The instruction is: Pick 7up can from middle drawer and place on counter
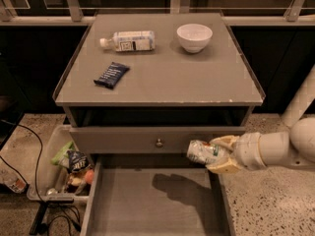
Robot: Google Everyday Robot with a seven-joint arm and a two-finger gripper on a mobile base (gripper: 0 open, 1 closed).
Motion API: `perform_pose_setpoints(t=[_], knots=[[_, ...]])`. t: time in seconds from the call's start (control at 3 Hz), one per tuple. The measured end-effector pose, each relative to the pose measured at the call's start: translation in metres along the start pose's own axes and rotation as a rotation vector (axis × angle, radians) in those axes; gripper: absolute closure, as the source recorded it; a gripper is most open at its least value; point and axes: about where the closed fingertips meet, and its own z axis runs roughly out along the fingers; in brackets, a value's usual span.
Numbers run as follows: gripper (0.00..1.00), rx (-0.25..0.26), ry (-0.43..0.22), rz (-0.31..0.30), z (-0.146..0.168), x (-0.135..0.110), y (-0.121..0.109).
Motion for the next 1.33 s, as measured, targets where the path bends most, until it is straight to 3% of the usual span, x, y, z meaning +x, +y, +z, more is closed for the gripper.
perform_pose_setpoints(t=[0.33,0.67,1.0,1.33], knots=[[1.0,0.069,0.037,-0.066,-0.053,-0.044,-0.01],[1.0,0.069,0.037,-0.066,-0.053,-0.044,-0.01],[1.0,0.081,0.053,-0.106,-0.064,-0.062,-0.019],[1.0,0.111,0.063,-0.217,-0.093,-0.115,-0.036]])
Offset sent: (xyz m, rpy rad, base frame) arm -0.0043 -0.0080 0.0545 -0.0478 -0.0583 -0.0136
